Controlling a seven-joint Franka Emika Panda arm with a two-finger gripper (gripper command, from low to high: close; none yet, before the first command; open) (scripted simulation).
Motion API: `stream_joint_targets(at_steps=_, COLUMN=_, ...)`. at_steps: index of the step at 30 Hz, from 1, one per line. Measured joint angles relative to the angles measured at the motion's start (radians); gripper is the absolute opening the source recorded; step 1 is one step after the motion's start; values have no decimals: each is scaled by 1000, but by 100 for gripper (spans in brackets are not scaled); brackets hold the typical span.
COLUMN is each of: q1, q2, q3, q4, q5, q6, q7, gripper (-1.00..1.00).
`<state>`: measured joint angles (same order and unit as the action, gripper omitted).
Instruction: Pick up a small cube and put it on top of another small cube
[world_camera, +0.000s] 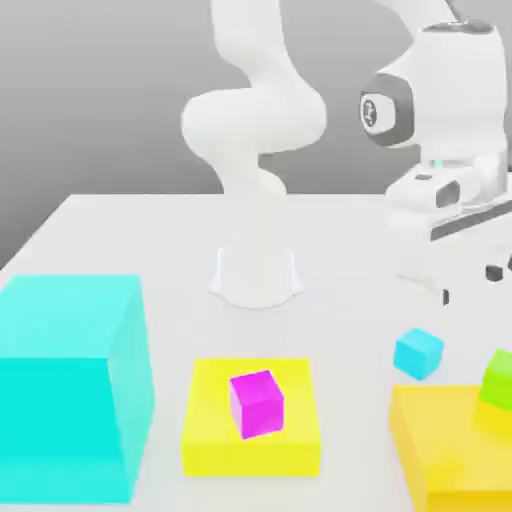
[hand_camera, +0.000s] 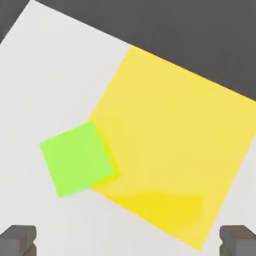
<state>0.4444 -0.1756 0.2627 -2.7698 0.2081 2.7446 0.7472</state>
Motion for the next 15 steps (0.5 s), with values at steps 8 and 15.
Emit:
stream_joint_targets(at_steps=8, q1=61, q2=200, q3=64, q4=-105, q5=-247, q6=159, q7=195, gripper=0)
stream_joint_targets(at_steps=15, q1=241, q2=423, q3=-189, q4=-64, q5=-494, q6=335, q7=380, gripper=-100)
